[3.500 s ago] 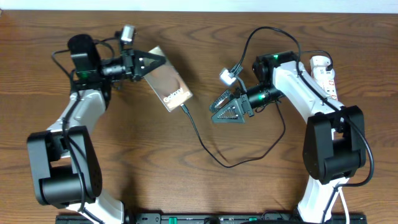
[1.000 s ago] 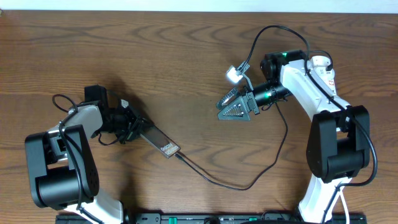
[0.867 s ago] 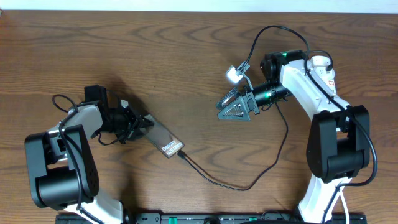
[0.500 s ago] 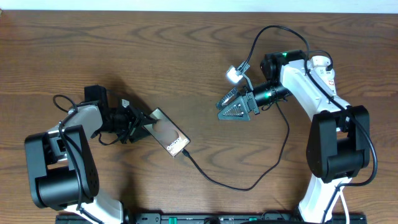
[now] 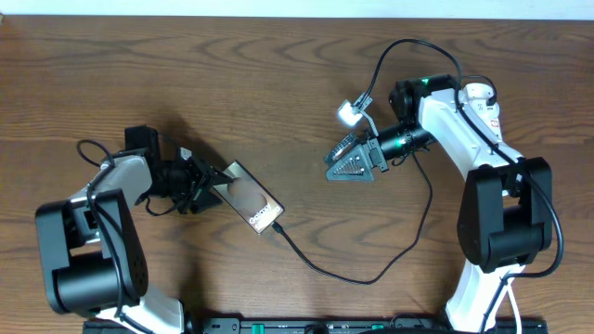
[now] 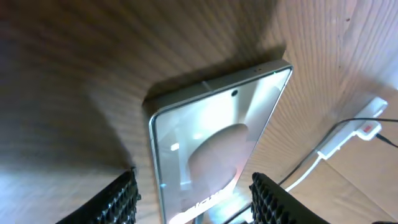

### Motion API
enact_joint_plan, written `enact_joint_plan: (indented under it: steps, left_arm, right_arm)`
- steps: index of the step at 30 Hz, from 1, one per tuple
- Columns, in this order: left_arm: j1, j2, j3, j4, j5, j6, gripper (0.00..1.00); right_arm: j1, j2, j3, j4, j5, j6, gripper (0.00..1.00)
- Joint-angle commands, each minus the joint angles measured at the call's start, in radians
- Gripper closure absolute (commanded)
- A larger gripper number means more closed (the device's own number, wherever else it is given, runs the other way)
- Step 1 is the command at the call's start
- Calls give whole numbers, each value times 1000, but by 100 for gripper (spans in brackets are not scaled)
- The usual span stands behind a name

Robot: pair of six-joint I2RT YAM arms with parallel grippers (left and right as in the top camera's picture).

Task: Plug charger to phone and switch on socket
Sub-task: 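Release the phone on the table and lift the left gripper away, then move the right gripper to the white power strip's switch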

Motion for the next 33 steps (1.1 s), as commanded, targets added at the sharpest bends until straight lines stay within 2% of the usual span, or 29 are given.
enact_joint_plan:
  steps: [1, 3, 7, 10, 13, 17, 21, 28, 33]
  left_arm:
    - [0, -107, 71, -39, -73, 24, 44]
    - [0, -174, 93, -58, -93, 28, 43]
    - [0, -313, 110, -67, -103, 33, 29]
    - [0, -404, 110, -68, -102, 65, 22]
    - [0, -482, 110, -68, -102, 82, 17]
    - [0, -558, 110, -64, -102, 85, 12]
    - [0, -597, 110, -53, -102, 85, 11]
    - [1, -597, 110, -53, -103, 85, 11]
    - [1, -597, 110, -53, -152, 85, 10]
  right_arm:
    - [-29, 3, 12, -2, 21, 0, 1]
    - [-48, 3, 12, -1, 35, 7, 1]
    - [-99, 3, 12, 32, 122, 113, 1]
    - [-144, 3, 12, 103, 254, 317, 1]
    - [-190, -3, 12, 191, 483, 586, 1]
    - [-235, -38, 12, 246, 811, 822, 1]
    - [-280, -155, 12, 288, 1005, 951, 1]
    - [-375, -391, 12, 394, 1061, 1015, 1]
    - [-455, -513, 12, 442, 1250, 1117, 1]
